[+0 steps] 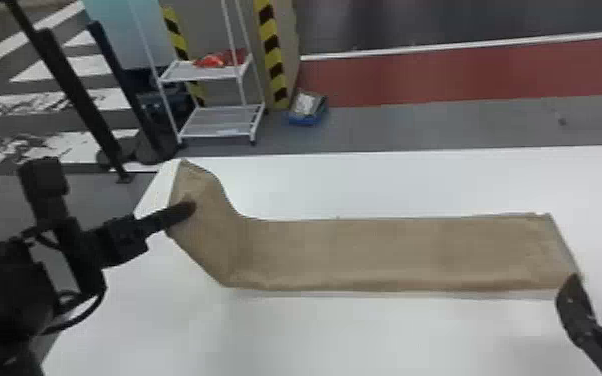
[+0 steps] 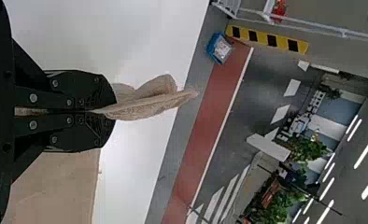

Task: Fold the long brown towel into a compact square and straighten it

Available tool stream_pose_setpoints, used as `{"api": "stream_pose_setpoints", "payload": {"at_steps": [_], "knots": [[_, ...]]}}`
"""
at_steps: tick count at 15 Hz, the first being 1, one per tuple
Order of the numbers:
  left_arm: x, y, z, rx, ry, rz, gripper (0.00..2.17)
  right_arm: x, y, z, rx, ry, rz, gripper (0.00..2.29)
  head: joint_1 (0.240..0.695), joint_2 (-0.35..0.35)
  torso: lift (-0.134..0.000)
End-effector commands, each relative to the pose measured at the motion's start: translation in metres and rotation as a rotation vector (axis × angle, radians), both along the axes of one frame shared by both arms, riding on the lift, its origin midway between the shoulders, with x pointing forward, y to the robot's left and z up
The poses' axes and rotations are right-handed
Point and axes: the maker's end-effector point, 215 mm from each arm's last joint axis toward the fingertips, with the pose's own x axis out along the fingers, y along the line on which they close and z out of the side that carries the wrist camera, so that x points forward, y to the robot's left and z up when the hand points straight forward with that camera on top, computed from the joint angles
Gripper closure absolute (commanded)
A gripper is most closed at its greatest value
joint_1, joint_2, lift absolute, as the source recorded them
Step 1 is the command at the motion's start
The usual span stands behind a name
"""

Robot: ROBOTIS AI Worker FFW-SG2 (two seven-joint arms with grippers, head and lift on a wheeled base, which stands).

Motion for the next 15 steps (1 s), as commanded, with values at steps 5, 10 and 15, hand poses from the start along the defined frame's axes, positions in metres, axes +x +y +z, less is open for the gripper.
{"api": "stream_pose_setpoints", "payload": {"at_steps": [5,10,15], "knots": [[0.032,-0.137,0.01,0.189,0.036,-0.157,1.92,-0.002,-0.014,-0.001,0.0,0.003,-0.011,0.1,0.695,-0.01,-0.126],[0.04,-0.196,-0.012,0.377,0.07,-0.192,1.91,-0.002,-0.014,-0.003,-0.004,0.007,-0.002,0.1,0.695,-0.103,-0.126],[0.069,-0.245,-0.038,0.561,0.01,-0.2,1.91,0.0,-0.013,-0.004,-0.003,0.009,0.006,0.1,0.695,-0.165,-0.126]]}}
